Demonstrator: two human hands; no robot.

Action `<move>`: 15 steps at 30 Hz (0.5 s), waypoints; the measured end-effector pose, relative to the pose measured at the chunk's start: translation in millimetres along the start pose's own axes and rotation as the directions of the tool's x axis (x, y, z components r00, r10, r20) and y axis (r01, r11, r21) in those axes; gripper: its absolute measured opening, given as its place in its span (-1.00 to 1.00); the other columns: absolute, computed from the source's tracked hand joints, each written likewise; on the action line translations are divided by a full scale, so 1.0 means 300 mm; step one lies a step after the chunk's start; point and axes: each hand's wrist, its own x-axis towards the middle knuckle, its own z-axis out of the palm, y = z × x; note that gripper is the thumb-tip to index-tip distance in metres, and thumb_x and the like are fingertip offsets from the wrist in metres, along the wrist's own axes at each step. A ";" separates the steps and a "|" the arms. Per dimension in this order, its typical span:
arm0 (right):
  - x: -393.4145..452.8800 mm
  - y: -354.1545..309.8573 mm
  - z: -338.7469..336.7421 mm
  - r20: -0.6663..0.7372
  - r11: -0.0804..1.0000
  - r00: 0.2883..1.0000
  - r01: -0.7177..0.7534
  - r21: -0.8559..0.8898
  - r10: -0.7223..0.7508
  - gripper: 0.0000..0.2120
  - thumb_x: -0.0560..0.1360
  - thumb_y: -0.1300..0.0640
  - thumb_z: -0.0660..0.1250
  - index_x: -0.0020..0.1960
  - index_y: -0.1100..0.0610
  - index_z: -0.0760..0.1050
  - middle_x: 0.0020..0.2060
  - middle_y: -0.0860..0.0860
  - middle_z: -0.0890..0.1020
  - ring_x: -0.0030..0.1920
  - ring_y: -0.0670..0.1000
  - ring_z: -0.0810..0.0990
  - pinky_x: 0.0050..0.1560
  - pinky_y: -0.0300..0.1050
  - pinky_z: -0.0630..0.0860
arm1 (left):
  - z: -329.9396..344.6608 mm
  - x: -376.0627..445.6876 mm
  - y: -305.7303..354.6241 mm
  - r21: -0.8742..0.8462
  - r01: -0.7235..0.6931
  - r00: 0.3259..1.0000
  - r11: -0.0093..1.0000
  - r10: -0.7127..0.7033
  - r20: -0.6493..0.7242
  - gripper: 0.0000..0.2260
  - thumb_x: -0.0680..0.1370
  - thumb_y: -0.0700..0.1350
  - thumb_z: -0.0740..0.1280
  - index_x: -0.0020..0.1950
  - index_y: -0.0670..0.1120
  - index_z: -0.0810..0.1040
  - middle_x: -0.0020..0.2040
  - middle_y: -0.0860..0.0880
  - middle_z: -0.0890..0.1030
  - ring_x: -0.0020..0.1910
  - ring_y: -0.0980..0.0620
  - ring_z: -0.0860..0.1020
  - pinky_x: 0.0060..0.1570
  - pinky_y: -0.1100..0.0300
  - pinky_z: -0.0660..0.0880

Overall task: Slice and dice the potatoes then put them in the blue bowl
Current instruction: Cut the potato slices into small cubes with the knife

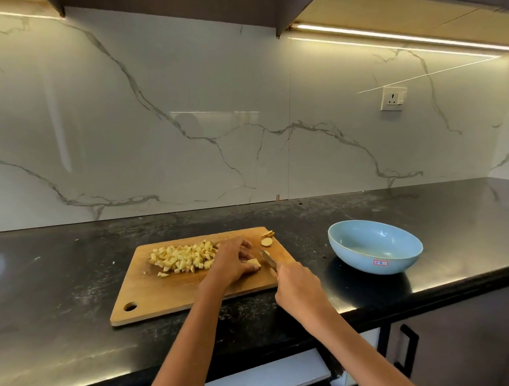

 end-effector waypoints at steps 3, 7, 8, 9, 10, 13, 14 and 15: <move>-0.002 0.001 -0.006 -0.003 1.000 1.000 0.025 0.008 -0.025 -0.81 0.56 0.17 0.24 0.17 0.11 0.44 0.00 0.04 0.56 0.01 0.01 0.57 -0.11 -0.20 0.40 | -0.002 0.001 -0.001 0.004 0.001 1.000 1.000 -0.001 -0.004 -0.61 0.39 -0.19 0.48 0.16 -0.11 0.46 0.04 -0.04 0.61 -0.01 0.10 0.56 0.09 0.23 0.50; -0.018 -0.012 -0.007 0.008 0.999 0.999 0.053 -0.003 -0.053 -0.80 0.58 0.17 0.21 0.20 0.13 0.42 0.08 0.06 0.54 0.06 0.02 0.54 -0.09 -0.21 0.36 | -0.004 -0.006 -0.002 -0.002 0.000 1.000 1.000 0.000 -0.023 -0.64 0.40 -0.23 0.46 0.14 -0.12 0.45 -0.01 -0.07 0.63 -0.03 0.10 0.57 0.09 0.25 0.45; -0.019 -0.014 -0.006 0.007 0.998 0.998 0.057 -0.004 -0.057 -0.79 0.58 0.16 0.21 0.20 0.13 0.42 0.09 0.06 0.54 0.07 0.02 0.54 -0.08 -0.21 0.35 | -0.005 -0.008 -0.002 -0.002 -0.002 1.000 1.000 0.002 -0.025 -0.65 0.40 -0.24 0.46 0.14 -0.13 0.45 -0.02 -0.07 0.63 -0.05 0.12 0.57 0.08 0.26 0.43; -0.021 -0.016 -0.005 0.011 0.998 0.998 0.055 -0.003 -0.055 -0.78 0.58 0.16 0.21 0.21 0.12 0.41 0.10 0.05 0.54 0.08 0.02 0.54 -0.08 -0.21 0.34 | -0.006 -0.010 -0.001 -0.003 -0.003 1.000 1.000 0.003 -0.029 -0.65 0.41 -0.24 0.46 0.13 -0.13 0.45 -0.03 -0.07 0.64 -0.08 0.14 0.56 0.06 0.28 0.42; -0.023 -0.019 -0.004 0.017 0.999 0.999 0.052 -0.002 -0.052 -0.78 0.58 0.15 0.21 0.22 0.12 0.41 0.10 0.05 0.53 0.08 0.02 0.54 -0.08 -0.21 0.34 | -0.006 -0.011 0.001 -0.003 -0.004 0.999 1.000 0.004 -0.033 -0.66 0.41 -0.25 0.46 0.12 -0.13 0.45 -0.04 -0.07 0.64 -0.11 0.15 0.55 0.05 0.29 0.42; -0.021 -0.027 0.004 0.011 0.997 0.997 0.079 -0.008 -0.079 -0.79 0.56 0.17 0.23 0.20 0.14 0.43 0.09 0.07 0.54 0.08 0.04 0.54 -0.07 -0.19 0.37 | -0.004 -0.007 0.003 0.008 -0.002 0.999 1.000 0.002 -0.038 -0.68 0.40 -0.25 0.46 0.10 -0.12 0.46 -0.06 -0.06 0.65 -0.12 0.15 0.55 0.05 0.27 0.44; -0.016 -0.033 0.004 0.011 0.996 0.996 0.088 -0.017 -0.088 -0.79 0.56 0.18 0.23 0.20 0.14 0.43 0.10 0.07 0.54 0.09 0.05 0.54 -0.04 -0.18 0.40 | -0.005 -0.006 0.004 0.014 -0.002 0.999 1.000 0.002 -0.039 -0.68 0.40 -0.25 0.46 0.10 -0.12 0.46 -0.06 -0.06 0.65 -0.12 0.14 0.56 0.05 0.27 0.44; -0.008 -0.039 0.004 0.016 0.995 0.995 0.094 -0.026 -0.093 -0.78 0.56 0.18 0.23 0.20 0.14 0.43 0.11 0.08 0.53 0.11 0.05 0.53 0.00 -0.16 0.42 | -0.005 -0.005 0.005 0.022 -0.003 0.999 1.000 0.004 -0.042 -0.69 0.40 -0.24 0.46 0.09 -0.12 0.47 -0.07 -0.06 0.65 -0.11 0.13 0.57 0.05 0.26 0.45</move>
